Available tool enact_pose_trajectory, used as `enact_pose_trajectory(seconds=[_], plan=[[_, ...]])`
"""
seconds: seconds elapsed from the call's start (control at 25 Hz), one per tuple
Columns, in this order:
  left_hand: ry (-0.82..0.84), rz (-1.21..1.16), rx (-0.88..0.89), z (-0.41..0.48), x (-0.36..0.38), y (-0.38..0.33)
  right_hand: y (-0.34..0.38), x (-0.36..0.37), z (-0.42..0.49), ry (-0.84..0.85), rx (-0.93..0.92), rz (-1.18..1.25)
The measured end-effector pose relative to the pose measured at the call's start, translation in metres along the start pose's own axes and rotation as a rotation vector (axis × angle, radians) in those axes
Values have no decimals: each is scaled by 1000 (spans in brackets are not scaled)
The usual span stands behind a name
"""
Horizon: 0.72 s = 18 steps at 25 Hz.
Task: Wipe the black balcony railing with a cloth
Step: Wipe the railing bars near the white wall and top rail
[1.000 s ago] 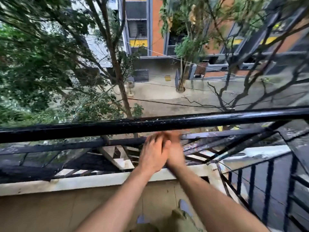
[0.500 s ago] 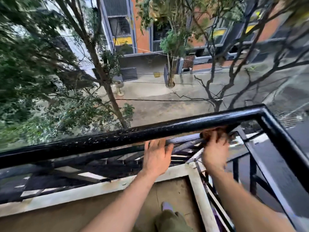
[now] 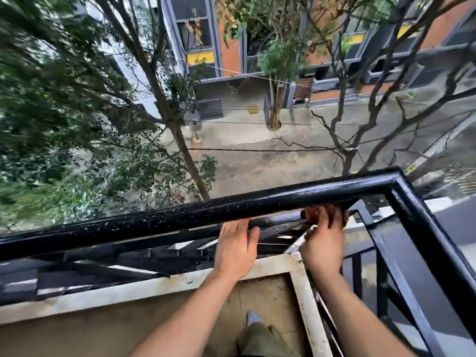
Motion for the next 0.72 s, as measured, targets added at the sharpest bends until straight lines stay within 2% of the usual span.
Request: enact_pose_trajectory(seconds=[0.04, 0.16, 0.2, 0.24, 0.32, 0.36, 0.44, 0.52, 0.6, 0.72], plan=[[-17, -23, -14, 0, -3, -2, 34, 13, -14, 52, -47, 28], [-149, -4, -120, -6, -44, 19, 151, 54, -72, 366, -381, 141], [-197, 19, -128, -13, -65, 30, 175, 56, -85, 388, -450, 185], [-254, 29, -78, -22, -87, 37, 192, 48, -93, 333, -498, 236], [-382, -34, 132, -43, -130, 38, 205, 14, -103, 190, -529, 442], [-461, -86, 217, -51, -149, 35, 190, -3, -98, 138, -443, 568], [-610, -89, 227, -57, -193, 54, 185, -26, -94, 156, -317, 593], [-636, 45, 79, -53, -226, 97, 193, -37, -87, -56, -378, 188], [-540, 150, -66, -54, -249, 152, 242, -13, -93, -99, -438, -44], [-441, 150, -90, -74, -273, 224, 386, 37, -167, -66, -717, -19]])
Point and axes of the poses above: each hand's wrist, its own z-axis towards the middle knuckle, its own x-axis out of the palm, y = z × x, the point moved 6 cm from there along z, towards the middle knuckle, and after that the axes turned 4 degrees about z, right-handed, at the moved point
